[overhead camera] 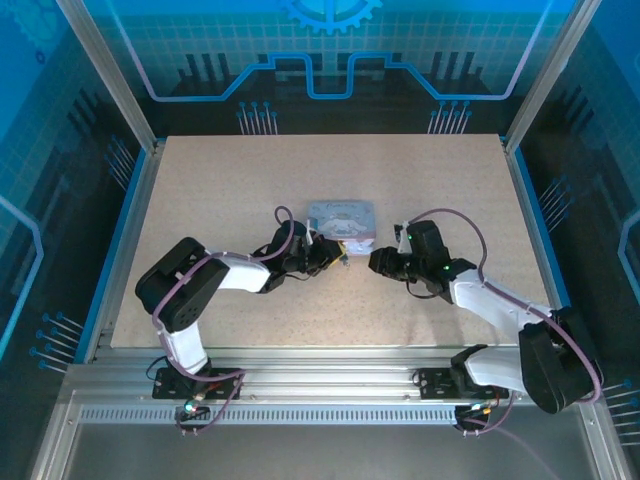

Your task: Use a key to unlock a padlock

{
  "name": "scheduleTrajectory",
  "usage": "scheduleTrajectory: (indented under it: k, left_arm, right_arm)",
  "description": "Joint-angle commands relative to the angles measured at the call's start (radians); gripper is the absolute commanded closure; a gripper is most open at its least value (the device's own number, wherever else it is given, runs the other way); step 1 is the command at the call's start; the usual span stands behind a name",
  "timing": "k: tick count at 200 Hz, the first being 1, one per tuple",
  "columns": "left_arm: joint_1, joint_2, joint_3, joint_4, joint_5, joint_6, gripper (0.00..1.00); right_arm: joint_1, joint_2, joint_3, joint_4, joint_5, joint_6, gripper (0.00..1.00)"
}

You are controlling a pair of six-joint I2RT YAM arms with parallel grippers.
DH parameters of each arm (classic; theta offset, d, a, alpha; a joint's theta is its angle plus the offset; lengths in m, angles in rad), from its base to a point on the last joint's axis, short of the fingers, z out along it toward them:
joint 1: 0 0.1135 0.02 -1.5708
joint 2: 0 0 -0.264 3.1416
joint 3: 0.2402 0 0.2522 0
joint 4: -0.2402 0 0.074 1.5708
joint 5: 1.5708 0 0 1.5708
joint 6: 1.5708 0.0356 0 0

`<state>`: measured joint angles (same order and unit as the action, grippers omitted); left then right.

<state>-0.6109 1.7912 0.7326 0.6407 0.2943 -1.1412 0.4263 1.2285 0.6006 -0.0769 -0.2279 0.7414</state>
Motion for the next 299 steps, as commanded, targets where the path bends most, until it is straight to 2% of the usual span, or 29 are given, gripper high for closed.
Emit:
scheduleTrajectory:
  k: [1,91,154,216,299]
  left_arm:
    - [-0.012,-0.05,0.04,-0.048,0.012,0.036,1.0]
    - [-0.014,-0.038,0.057,-0.053,0.017,0.022,1.0]
    - [-0.015,-0.058,0.06,-0.073,0.017,0.031,1.0]
    - [-0.013,-0.053,0.058,-0.06,0.022,0.022,1.0]
    - [-0.013,-0.05,0.061,-0.055,0.025,0.017,1.0]
  right_arm:
    - [0.026,-0.007,0.037,-0.1,0.061,-0.092,0.68]
    - [0.157,0.059,0.132,-0.149,0.153,-0.233,0.61]
    - [0.23,0.16,0.21,-0.15,0.224,-0.299,0.6]
    - [0.26,0.228,0.24,-0.1,0.262,-0.337,0.55]
    - [0.285,0.289,0.273,-0.077,0.29,-0.349,0.59]
